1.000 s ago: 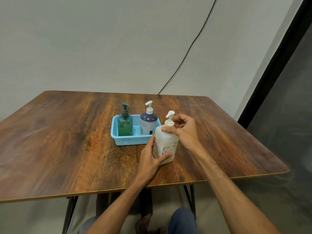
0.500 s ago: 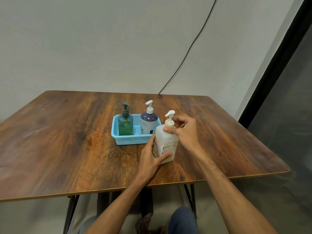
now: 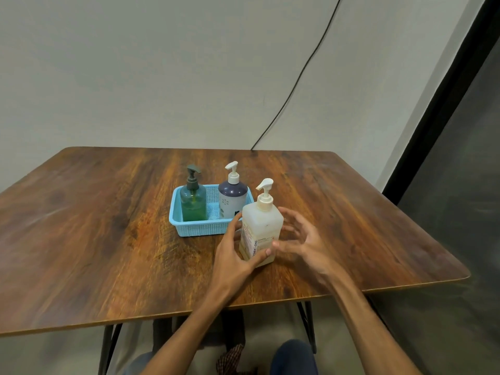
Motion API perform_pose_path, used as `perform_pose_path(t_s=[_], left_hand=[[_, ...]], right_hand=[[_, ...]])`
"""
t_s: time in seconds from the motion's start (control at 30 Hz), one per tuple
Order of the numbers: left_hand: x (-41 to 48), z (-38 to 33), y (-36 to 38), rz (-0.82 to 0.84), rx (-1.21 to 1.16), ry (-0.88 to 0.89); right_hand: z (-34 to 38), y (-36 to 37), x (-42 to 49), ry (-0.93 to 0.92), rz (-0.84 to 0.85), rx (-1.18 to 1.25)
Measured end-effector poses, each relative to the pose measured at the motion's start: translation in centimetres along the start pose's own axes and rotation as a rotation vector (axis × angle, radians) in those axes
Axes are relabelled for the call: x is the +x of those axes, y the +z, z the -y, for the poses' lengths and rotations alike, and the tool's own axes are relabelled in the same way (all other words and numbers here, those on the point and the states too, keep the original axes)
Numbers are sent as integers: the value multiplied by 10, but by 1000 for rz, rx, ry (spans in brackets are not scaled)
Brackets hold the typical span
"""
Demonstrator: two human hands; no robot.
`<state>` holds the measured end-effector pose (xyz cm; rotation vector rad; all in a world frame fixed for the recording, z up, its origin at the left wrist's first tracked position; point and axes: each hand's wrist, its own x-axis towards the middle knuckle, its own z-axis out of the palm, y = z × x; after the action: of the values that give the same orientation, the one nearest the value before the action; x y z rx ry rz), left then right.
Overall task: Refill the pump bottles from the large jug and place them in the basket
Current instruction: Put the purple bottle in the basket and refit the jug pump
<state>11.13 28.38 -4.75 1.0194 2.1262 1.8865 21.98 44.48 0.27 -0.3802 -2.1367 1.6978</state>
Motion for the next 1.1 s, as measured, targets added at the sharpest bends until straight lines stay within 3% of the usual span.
perform_pose_path(t_s=[0.17,0.33,0.8,1.1], left_hand=[[14,-9,-16,43,44,9],[29,-27,-18,129,-20,-17],[158,-177,-46,256,-30,-123],[272,-190,20,353,-54,-68]], right_hand=[[-9,2,22,34,177,-32],[14,-14,32,78,222,-19],[189,-56,105,160,57,-183],[196,-136,180,153,-85,-138]])
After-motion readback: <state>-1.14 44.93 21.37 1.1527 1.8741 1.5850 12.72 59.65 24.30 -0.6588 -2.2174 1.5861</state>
